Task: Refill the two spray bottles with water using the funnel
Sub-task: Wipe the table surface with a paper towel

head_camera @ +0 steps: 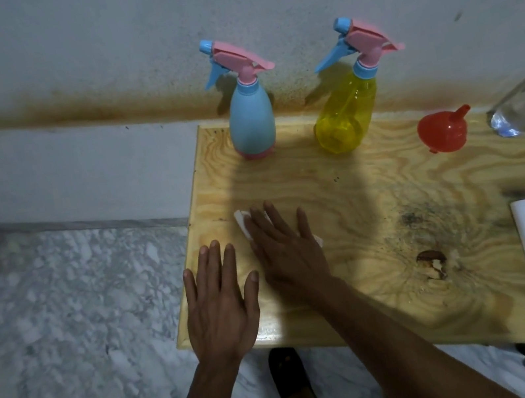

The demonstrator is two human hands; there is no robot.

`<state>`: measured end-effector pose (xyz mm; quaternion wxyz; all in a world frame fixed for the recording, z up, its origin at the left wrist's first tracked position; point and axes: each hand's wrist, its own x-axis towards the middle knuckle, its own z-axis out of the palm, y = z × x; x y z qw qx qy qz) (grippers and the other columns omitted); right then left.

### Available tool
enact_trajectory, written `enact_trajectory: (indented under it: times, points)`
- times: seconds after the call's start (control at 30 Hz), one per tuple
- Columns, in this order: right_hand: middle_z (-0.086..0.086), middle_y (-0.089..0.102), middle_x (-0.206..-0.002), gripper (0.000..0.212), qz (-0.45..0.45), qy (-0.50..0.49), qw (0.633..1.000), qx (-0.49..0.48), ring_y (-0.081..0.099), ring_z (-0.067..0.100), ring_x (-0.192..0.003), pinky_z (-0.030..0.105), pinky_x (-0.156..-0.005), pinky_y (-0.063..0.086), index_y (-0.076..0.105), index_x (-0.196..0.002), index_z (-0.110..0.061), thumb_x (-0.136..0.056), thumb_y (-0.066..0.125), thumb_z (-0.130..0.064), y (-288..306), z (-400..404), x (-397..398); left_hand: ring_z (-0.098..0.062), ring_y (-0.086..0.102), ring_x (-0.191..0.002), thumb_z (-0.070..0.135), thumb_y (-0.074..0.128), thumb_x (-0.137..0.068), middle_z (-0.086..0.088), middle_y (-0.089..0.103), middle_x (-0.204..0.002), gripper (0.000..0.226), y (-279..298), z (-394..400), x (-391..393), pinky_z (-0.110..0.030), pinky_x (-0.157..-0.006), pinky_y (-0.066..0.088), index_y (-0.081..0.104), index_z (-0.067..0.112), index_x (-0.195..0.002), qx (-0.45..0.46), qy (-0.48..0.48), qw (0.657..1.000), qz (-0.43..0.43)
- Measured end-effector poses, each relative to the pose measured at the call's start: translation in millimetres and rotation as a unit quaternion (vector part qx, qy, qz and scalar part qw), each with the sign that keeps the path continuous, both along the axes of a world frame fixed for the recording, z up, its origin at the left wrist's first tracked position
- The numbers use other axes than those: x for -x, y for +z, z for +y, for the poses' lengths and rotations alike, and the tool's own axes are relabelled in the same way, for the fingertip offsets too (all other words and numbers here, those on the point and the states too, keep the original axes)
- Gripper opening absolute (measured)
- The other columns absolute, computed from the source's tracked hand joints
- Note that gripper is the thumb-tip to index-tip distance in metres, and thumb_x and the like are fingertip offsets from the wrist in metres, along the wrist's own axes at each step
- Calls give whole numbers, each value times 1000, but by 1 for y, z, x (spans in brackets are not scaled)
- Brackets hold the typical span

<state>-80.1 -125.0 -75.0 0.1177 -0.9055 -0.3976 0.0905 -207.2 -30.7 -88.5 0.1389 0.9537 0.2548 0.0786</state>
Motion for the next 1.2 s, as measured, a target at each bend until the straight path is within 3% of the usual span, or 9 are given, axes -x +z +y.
enact_trajectory:
  times: [0.13, 0.27, 0.47, 0.57, 0.83, 1.03, 1.2]
  points:
    - [4, 37, -156, 58, -59, -45, 997, 7, 28, 35, -147, 67, -110, 23, 38, -151, -20, -95, 48, -33, -6, -32, 3, -21, 19, -154, 49, 36, -102, -8, 35, -161, 61, 1, 0, 0, -51, -124, 15, 46, 12, -149, 3, 1, 1000, 4]
    - [7, 40, -134, 64, -77, -125, 989, 18, 35, 33, -126, 62, -108, 21, 32, -153, -23, -94, 53, -35, 0, -68, -6, -21, 17, -154, 49, 37, -101, -7, 32, -162, 61, 2, -1, 1, -51, -124, 13, 43, 13, -150, 13, 8, 1000, 8]
    - [5, 50, -121, 57, -90, -185, 978, 25, 40, 30, -112, 53, -100, 33, 34, -151, -22, -99, 39, -45, 7, -121, -20, -25, 22, -153, 50, 38, -100, -9, 34, -161, 62, 4, -5, -1, -55, -122, 17, 44, 13, -149, 15, 18, 1000, 4]
    - [8, 53, -119, 54, -88, -215, 972, 25, 42, 34, -109, 52, -96, 31, 39, -148, -18, -100, 34, -42, 5, -144, -26, -26, 25, -152, 51, 37, -99, -10, 35, -160, 64, 6, -6, -2, -56, -122, 17, 46, 11, -148, 15, 19, 1000, 0]
    - [14, 58, -100, 48, -170, -334, 927, 34, 46, 34, -96, 50, -89, 33, 55, -134, -12, -94, 42, -36, -6, -224, -26, -31, 28, -150, 54, 32, -99, -13, 37, -159, 68, 7, -11, -4, -59, -119, 20, 45, 9, -147, -5, 15, 1000, 5]
    - [16, 58, -94, 41, -243, -386, 889, 47, 47, 32, -88, 49, -85, 37, 58, -131, -6, -100, 46, -30, -17, -216, 20, -28, 24, -152, 54, 32, -100, -11, 34, -161, 66, 6, -12, -1, -55, -122, 14, 43, 11, -149, 9, 17, 1000, 8]
    - [19, 57, -104, 45, -190, -411, 891, 46, 48, 37, -103, 52, -92, 34, 50, -139, -5, -102, 43, -30, -17, -158, 36, -24, 17, -154, 53, 29, -102, -8, 28, -164, 64, 4, -7, -1, -50, -125, 9, 39, 14, -152, 14, 7, 1000, 18]
